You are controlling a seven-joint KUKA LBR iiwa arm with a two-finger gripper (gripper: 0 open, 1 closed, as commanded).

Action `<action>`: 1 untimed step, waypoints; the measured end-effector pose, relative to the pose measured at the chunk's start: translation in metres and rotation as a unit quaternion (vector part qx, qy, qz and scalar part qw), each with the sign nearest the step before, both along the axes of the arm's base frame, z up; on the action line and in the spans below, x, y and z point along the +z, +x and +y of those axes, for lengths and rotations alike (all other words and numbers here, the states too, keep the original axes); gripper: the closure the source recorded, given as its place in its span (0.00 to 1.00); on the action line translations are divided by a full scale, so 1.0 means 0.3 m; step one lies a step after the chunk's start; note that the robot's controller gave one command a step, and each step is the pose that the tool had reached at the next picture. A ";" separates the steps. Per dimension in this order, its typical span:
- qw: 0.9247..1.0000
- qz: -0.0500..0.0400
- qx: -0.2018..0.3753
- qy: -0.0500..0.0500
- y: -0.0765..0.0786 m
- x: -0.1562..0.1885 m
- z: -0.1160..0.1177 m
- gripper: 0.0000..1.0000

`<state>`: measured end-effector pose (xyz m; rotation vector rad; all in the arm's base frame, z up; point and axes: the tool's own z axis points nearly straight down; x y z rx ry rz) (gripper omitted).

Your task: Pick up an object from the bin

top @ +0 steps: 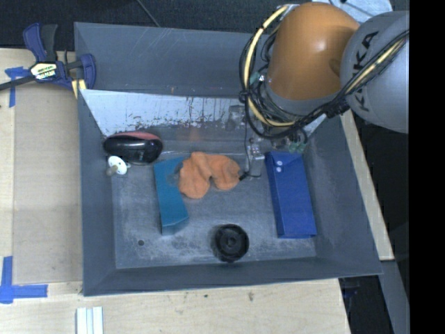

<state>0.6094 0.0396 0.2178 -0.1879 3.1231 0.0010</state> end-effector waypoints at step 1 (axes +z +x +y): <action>0.999 0.005 0.049 -0.001 0.000 -0.156 0.018 0.00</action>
Offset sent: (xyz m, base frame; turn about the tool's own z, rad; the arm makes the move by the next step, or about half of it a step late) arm -0.0142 0.0172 -0.0788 -0.2340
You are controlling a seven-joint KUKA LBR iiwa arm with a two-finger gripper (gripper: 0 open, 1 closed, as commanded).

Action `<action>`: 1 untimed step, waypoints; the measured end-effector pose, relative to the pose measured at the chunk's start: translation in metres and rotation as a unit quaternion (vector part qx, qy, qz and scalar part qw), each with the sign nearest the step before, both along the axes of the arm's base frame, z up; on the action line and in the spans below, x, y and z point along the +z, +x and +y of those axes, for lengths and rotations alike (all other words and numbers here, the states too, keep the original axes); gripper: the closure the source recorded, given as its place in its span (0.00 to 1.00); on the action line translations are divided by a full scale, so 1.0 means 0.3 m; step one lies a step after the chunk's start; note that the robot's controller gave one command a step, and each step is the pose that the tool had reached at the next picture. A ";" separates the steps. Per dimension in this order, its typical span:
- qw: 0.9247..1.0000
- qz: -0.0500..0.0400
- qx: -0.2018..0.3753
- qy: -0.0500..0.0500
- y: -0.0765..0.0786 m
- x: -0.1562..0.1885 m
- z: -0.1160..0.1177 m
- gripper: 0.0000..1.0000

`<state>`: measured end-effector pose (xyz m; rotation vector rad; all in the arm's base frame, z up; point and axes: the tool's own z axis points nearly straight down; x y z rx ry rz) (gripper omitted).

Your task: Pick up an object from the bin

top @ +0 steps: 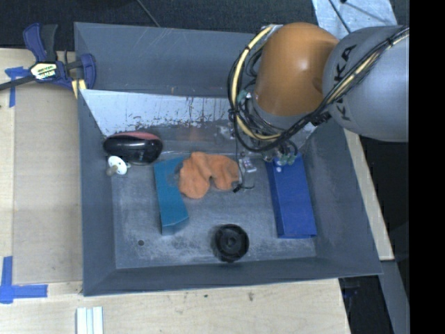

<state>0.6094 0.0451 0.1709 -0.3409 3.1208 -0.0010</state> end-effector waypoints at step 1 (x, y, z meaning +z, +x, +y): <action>0.998 -0.001 0.068 0.001 -0.044 -0.105 0.039 1.00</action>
Offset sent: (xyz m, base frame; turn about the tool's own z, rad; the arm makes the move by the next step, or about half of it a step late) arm 0.0000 0.0000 0.0000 0.0000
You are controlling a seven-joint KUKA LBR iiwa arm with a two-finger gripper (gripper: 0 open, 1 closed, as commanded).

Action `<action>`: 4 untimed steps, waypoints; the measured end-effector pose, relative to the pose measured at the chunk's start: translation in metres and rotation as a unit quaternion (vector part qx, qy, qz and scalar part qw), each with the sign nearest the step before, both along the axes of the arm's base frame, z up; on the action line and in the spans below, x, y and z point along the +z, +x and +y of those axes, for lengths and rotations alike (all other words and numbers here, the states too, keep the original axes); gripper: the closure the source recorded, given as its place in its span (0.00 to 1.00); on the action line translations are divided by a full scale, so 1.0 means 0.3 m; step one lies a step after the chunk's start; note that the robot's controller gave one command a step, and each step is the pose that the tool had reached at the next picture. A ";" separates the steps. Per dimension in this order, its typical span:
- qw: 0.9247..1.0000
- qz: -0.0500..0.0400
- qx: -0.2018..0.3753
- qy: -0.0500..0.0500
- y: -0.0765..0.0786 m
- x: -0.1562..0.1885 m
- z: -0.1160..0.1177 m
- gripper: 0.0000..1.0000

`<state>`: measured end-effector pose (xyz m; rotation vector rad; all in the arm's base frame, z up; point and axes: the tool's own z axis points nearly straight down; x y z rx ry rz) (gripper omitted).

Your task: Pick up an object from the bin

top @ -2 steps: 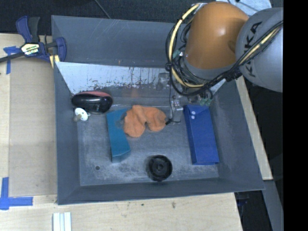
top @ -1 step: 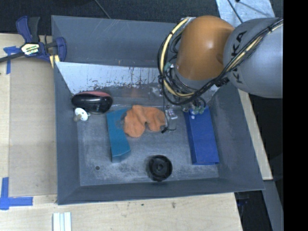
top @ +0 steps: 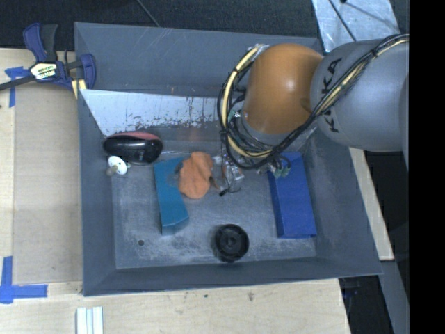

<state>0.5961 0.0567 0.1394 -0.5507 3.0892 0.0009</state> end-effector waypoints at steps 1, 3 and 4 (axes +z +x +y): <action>1.000 0.000 -0.001 0.000 0.000 0.000 -0.001 0.00; 1.000 -0.001 0.015 0.000 0.049 -0.030 0.022 0.00; 0.998 -0.001 0.066 0.000 0.067 -0.057 0.055 0.00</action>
Offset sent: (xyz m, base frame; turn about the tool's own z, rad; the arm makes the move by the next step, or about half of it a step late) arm 0.0000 0.0000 0.0000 0.0000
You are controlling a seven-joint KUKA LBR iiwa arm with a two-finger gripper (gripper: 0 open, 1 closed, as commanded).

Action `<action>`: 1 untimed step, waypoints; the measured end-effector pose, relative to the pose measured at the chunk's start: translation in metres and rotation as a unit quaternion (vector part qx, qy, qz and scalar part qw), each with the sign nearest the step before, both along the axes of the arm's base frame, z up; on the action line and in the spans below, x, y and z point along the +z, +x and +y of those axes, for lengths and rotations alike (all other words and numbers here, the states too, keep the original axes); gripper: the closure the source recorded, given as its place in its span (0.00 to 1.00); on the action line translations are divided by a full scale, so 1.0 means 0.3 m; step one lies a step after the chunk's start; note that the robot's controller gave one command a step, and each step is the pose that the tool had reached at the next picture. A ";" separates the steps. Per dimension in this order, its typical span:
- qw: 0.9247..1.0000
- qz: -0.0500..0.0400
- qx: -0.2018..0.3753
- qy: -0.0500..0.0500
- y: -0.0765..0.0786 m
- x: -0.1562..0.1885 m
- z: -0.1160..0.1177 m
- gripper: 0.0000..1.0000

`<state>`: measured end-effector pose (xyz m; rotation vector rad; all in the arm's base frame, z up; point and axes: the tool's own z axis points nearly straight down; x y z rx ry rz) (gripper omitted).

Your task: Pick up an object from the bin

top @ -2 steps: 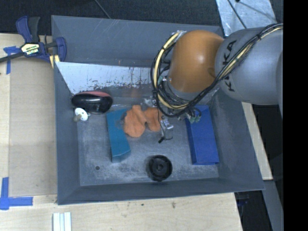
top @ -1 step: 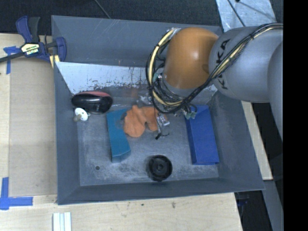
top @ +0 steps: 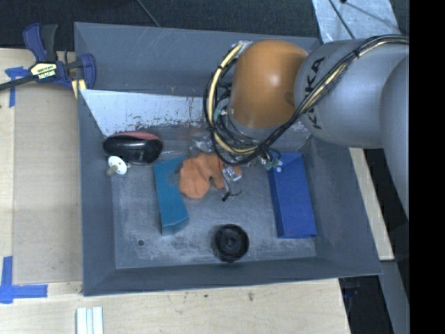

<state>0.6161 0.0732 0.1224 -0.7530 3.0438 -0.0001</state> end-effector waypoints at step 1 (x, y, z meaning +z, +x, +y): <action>0.998 0.002 -0.061 0.000 0.015 -0.081 -0.047 1.00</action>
Offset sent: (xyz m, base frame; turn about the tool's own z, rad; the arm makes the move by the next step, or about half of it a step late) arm 0.0000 0.0000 0.0000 0.0000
